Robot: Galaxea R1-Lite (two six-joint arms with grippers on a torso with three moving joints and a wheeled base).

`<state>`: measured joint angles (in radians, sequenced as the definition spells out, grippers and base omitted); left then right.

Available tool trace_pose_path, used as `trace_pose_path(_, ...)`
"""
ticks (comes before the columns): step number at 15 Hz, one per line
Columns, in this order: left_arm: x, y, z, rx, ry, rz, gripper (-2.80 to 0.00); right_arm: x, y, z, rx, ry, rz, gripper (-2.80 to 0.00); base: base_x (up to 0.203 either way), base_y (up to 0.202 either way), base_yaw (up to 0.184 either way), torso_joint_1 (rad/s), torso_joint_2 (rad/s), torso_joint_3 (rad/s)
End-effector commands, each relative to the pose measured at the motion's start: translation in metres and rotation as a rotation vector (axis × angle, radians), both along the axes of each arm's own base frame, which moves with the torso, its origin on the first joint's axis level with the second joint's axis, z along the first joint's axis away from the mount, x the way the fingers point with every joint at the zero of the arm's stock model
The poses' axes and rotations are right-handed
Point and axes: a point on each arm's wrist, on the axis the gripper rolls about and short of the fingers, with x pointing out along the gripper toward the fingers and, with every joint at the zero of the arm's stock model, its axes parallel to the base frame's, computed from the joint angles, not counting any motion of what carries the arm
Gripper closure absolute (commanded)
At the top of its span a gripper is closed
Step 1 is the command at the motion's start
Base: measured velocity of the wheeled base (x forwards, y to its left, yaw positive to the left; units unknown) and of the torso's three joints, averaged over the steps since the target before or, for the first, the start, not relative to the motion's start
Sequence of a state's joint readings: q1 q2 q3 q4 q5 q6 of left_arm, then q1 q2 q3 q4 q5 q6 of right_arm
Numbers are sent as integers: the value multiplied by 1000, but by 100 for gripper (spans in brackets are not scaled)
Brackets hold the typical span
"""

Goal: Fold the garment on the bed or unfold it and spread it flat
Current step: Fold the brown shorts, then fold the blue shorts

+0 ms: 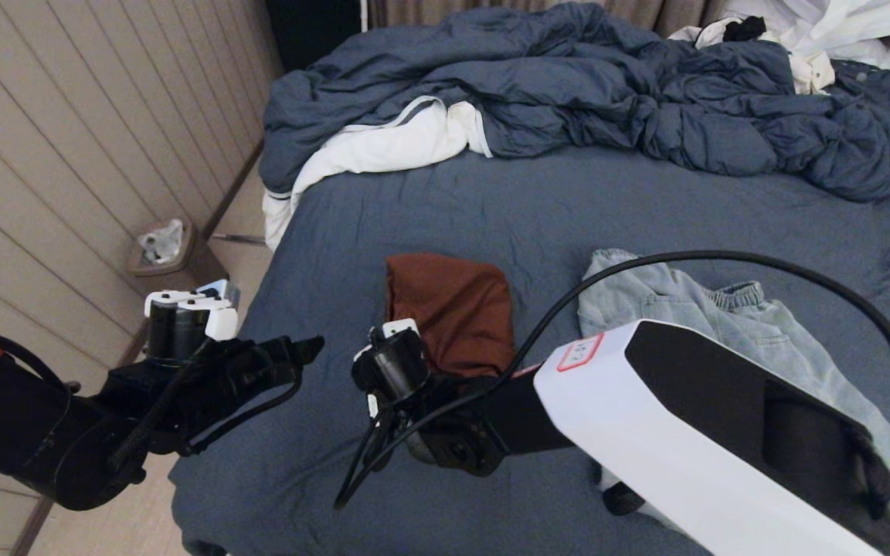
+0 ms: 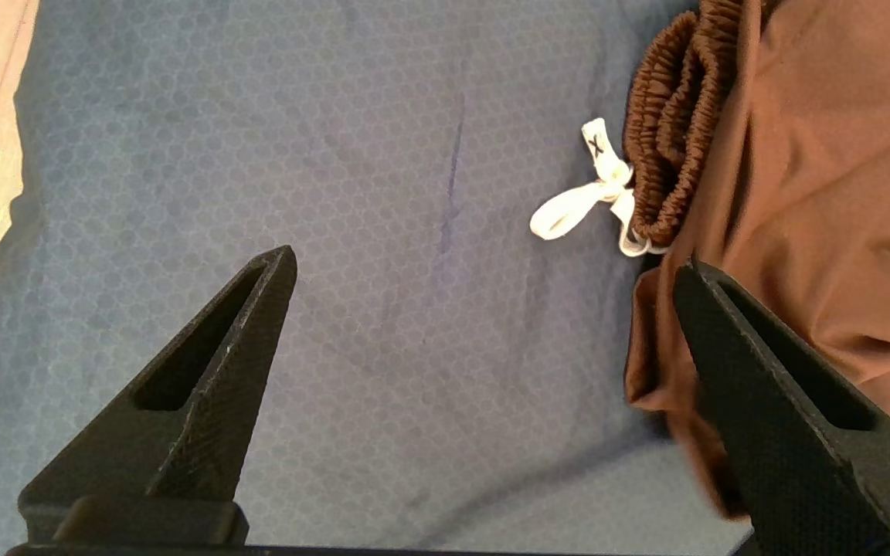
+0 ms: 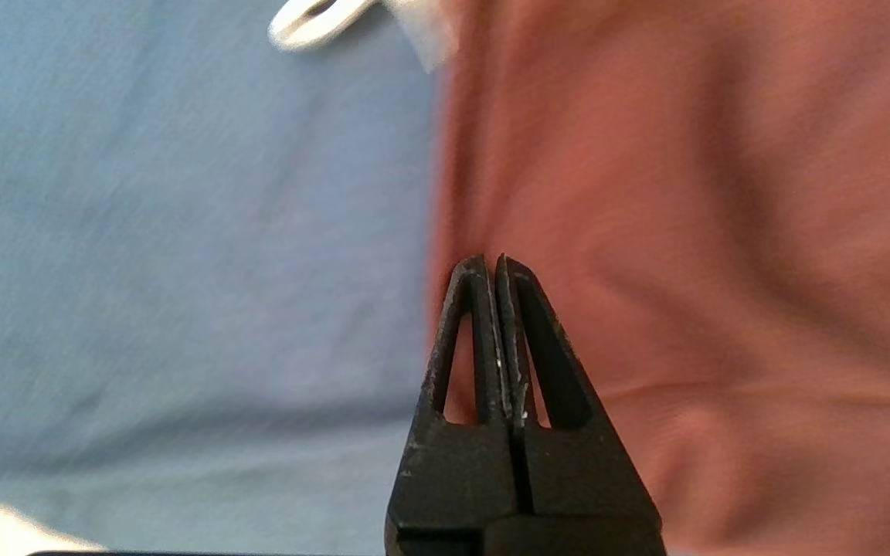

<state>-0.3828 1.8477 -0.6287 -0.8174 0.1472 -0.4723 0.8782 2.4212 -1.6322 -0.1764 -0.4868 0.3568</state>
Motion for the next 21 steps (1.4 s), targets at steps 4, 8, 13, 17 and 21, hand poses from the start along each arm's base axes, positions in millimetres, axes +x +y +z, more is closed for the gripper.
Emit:
trace_pose_path(4,0,0,1,-3,-5,3,-280,-15,2,49,73,-70,29,0,0,0,0,0,0,0)
trace_pose_path(8,0,5,7,-2,-25,17,-280,-13,-65,152,112,-184,-61,0,0,0,0,0,0,0)
trace_pose_path(13,-23,24,54,-17,-149,38,-280,-43,-203,248,11,-354,-303,0,0,0,0,0,0,0)
trace_pose_path(17,-86,53,118,-9,-245,57,-280,-141,-279,283,7,-443,-367,0,0,0,0,0,0,0)
trace_pose_path(21,-186,87,147,-2,-283,107,-280,-229,-331,245,-13,-437,-385,0,0,0,0,0,0,0)
